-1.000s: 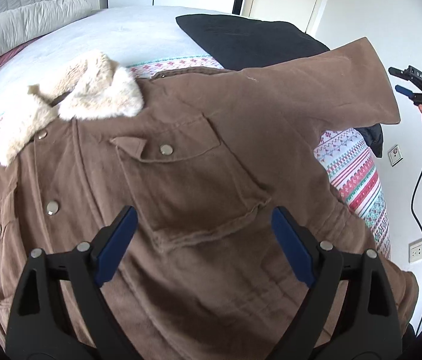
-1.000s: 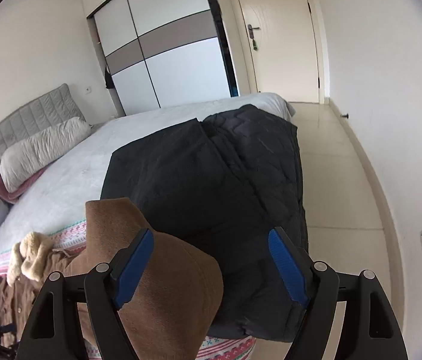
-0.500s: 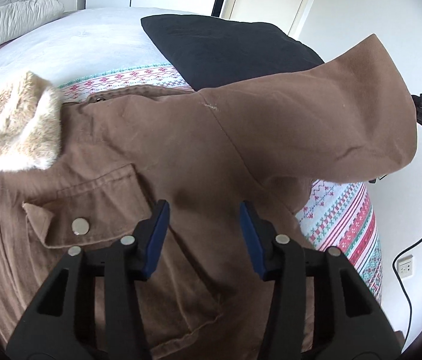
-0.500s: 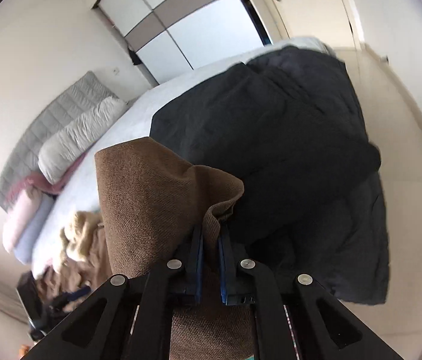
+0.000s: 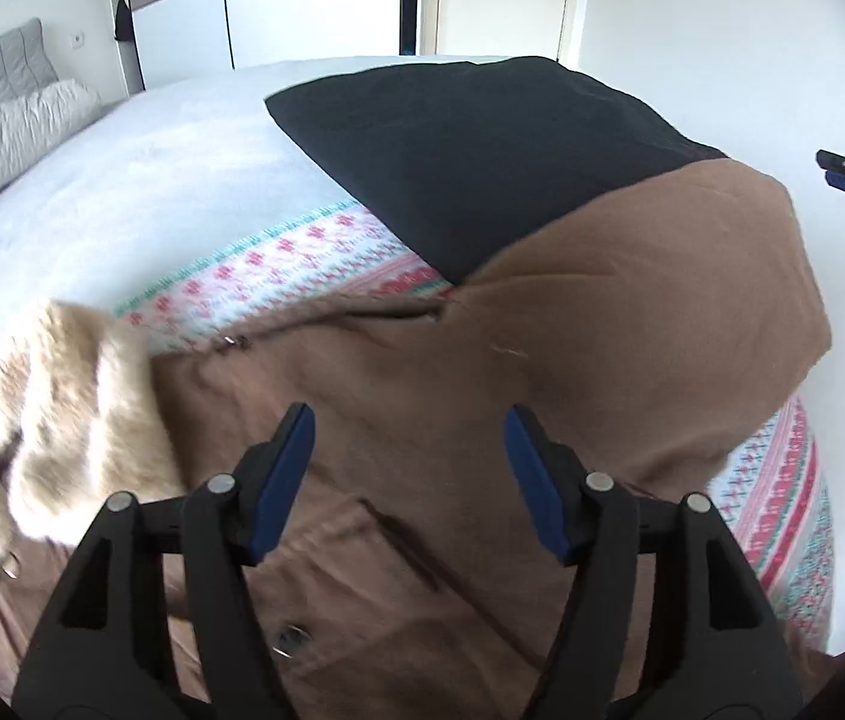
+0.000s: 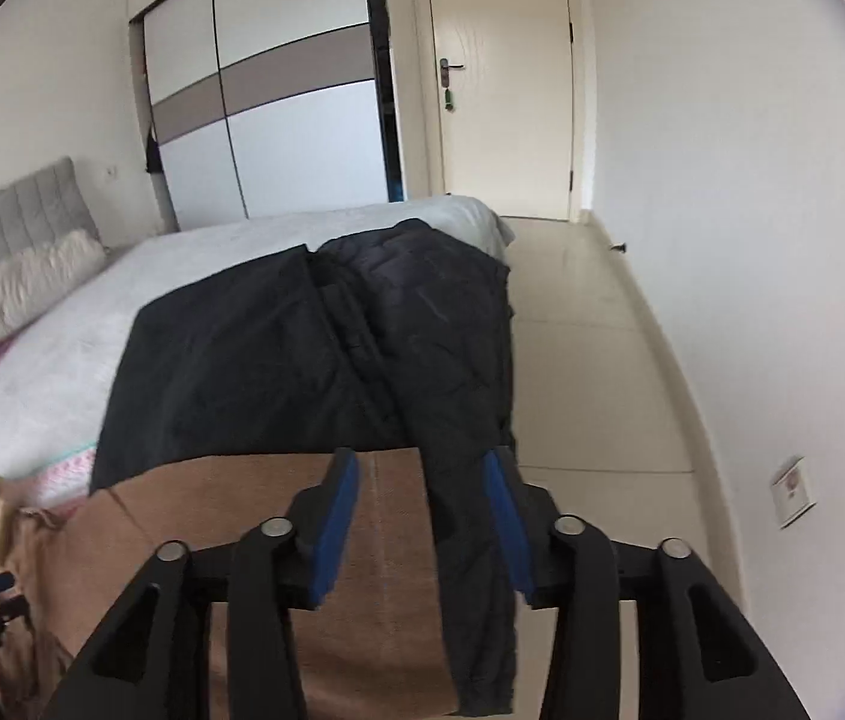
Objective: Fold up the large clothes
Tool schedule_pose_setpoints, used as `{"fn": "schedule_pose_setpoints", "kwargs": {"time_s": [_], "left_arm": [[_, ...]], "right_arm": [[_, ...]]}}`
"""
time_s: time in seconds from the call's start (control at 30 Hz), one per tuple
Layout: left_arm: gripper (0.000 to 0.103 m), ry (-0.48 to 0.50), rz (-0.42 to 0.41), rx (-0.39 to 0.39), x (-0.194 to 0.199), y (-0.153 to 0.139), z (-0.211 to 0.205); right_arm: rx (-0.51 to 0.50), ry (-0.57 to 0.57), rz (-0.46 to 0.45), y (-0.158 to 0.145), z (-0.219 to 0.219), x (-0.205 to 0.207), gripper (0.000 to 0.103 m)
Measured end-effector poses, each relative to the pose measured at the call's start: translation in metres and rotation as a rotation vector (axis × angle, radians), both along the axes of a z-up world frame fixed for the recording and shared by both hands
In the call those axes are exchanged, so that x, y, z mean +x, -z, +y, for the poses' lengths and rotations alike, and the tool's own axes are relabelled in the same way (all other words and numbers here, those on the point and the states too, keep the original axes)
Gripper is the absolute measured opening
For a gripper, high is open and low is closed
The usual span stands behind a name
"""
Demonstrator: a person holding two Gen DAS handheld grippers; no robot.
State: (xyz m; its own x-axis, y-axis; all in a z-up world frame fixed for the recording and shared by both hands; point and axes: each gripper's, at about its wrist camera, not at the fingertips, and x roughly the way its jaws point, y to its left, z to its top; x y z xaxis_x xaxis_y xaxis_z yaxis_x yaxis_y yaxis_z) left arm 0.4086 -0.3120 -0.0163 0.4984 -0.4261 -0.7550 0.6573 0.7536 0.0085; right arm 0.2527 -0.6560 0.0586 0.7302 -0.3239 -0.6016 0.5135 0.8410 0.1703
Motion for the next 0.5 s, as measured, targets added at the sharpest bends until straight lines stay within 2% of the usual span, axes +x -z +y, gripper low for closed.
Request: {"fn": "schedule_pose_setpoints", "kwargs": {"time_s": [0.1, 0.17, 0.33, 0.37, 0.4, 0.47, 0.5], "left_arm": [[0.068, 0.010, 0.024, 0.055, 0.037, 0.004, 0.002], [0.068, 0.027, 0.037, 0.089, 0.055, 0.011, -0.002], [0.068, 0.114, -0.018, 0.258, 0.072, 0.034, -0.032], [0.070, 0.129, -0.030, 0.276, 0.076, 0.038, -0.037], [0.077, 0.137, -0.041, 0.295, 0.078, 0.043, -0.043], [0.081, 0.153, -0.047, 0.344, 0.084, 0.054, -0.051], [0.081, 0.149, -0.035, 0.341, 0.088, 0.057, -0.052]], "right_arm": [[0.081, -0.048, -0.011, 0.013, -0.005, 0.012, 0.061], [0.098, -0.058, -0.001, 0.022, -0.004, 0.022, 0.061], [0.045, -0.083, 0.048, 0.043, 0.006, 0.049, 0.061], [0.025, -0.088, 0.056, 0.048, 0.009, 0.054, 0.060], [0.000, -0.094, 0.065, 0.051, 0.013, 0.057, 0.056], [-0.044, -0.131, 0.086, 0.057, 0.025, 0.063, 0.031], [-0.067, -0.140, 0.108, 0.060, 0.032, 0.065, 0.003]]}}
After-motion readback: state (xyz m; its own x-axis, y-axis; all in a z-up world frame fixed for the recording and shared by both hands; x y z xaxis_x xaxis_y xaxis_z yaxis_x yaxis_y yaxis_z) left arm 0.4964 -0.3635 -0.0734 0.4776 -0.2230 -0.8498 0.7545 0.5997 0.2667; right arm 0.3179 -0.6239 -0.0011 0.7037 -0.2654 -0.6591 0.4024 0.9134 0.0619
